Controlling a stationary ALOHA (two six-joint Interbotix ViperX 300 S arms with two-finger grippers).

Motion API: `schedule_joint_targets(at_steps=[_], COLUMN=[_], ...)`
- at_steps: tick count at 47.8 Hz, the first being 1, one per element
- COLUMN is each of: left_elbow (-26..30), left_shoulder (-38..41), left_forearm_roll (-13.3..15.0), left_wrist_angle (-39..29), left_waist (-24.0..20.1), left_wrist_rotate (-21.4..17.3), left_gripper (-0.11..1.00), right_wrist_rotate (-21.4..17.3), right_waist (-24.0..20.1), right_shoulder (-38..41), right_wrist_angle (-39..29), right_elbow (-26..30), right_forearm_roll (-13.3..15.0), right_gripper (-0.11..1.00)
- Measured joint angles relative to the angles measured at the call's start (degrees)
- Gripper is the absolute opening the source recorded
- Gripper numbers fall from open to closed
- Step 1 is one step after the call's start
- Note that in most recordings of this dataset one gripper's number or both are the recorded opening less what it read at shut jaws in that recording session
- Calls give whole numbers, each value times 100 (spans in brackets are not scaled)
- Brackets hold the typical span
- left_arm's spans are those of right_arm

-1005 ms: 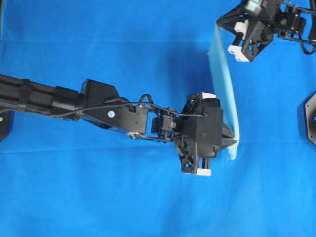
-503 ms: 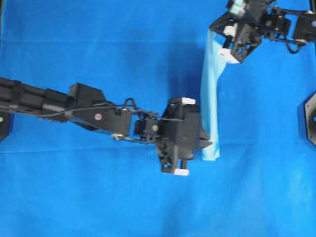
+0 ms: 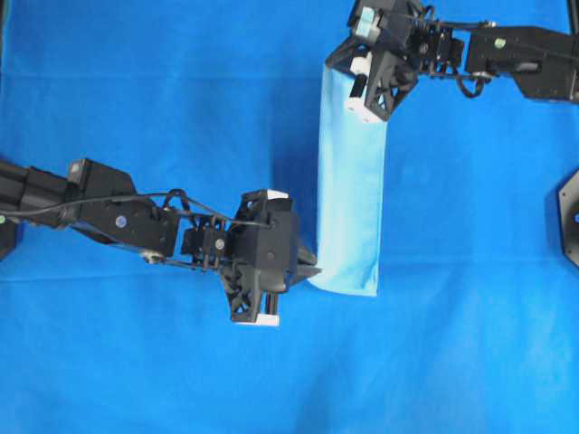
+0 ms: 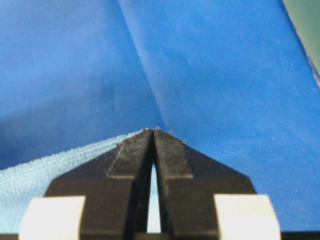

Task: Fold the light blue towel.
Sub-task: 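Lift the strip and rotate it vertical, laying it down lengthwise, then open both grippers and retract them outward from the towel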

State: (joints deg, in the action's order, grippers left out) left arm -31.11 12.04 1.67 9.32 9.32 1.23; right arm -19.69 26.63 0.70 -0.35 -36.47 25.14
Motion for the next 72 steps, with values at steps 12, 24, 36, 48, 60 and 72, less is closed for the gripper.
schedule_joint_targets(at_steps=[12, 24, 36, 48, 60, 72], left_elbow=[0, 114, 132, 35, -510, -1450], left_shoulder=[-9, -9, -44, -756, -1811, -2944], left_forearm_roll=[0, 0, -9, -9, -9, -9], left_wrist_angle=[9, 26, -62, -729, -1116, -536], left_waist=[53, 88, 149, 141, 44, -316], left_wrist_rotate=[-53, -53, -97, -114, -132, -132], left_gripper=[2, 18, 82, 81, 79, 79], right_wrist_rotate=[44, 88, 88, 35, -26, -26], right_waist=[-114, -229, -255, -439, -598, -606], right_shoulder=[44, 141, 141, -237, -1204, -2373], right_wrist_angle=[18, 79, 114, 0, -53, 202], right_elbow=[9, 35, 70, -70, -589, -1468], right_forearm_roll=[0, 9, 26, 9, -70, -387], right_gripper=[1, 27, 60, 58, 58, 58])
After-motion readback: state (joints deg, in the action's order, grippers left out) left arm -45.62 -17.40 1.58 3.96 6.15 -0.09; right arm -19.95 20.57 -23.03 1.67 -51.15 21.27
